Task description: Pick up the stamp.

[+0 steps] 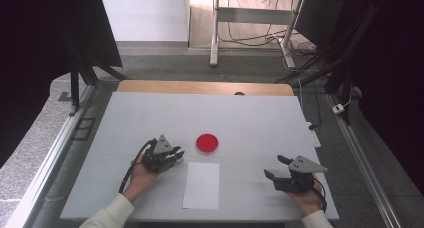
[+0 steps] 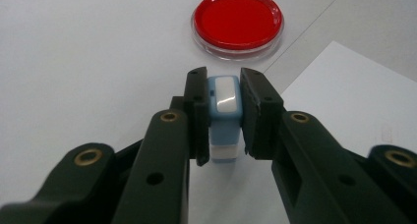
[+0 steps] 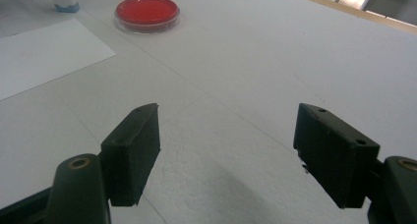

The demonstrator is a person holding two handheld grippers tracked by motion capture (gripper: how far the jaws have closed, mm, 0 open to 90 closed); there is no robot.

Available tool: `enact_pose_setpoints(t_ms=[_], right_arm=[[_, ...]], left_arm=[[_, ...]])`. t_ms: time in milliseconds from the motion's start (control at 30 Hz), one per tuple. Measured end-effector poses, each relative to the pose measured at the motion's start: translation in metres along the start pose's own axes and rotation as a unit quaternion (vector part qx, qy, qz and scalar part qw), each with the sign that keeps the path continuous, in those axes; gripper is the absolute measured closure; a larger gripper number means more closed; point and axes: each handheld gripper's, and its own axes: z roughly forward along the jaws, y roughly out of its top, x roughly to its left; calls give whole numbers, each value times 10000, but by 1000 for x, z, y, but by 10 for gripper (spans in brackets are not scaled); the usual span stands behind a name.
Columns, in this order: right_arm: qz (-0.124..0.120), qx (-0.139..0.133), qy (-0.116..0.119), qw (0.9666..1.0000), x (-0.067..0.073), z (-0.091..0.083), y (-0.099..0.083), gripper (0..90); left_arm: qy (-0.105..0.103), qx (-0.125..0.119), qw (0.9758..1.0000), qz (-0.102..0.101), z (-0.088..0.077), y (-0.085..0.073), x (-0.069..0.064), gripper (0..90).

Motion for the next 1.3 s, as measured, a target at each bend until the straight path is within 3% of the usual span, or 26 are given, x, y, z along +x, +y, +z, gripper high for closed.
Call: enact_pose_setpoints(t_ms=[600, 1067, 1300], right_arm=[[27, -137, -35, 9999, 0, -3, 1, 256], [-15, -158, -82, 9998, 2, -4, 1, 257], [-31, -152, -80, 9998, 2, -3, 1, 256]], left_arm=[[70, -191, 9998, -21, -9, 0, 2, 749], [-32, -448, 9989, -130, -18, 4, 0, 749], [-167, -566, 9979, -280, -22, 7, 0, 748]])
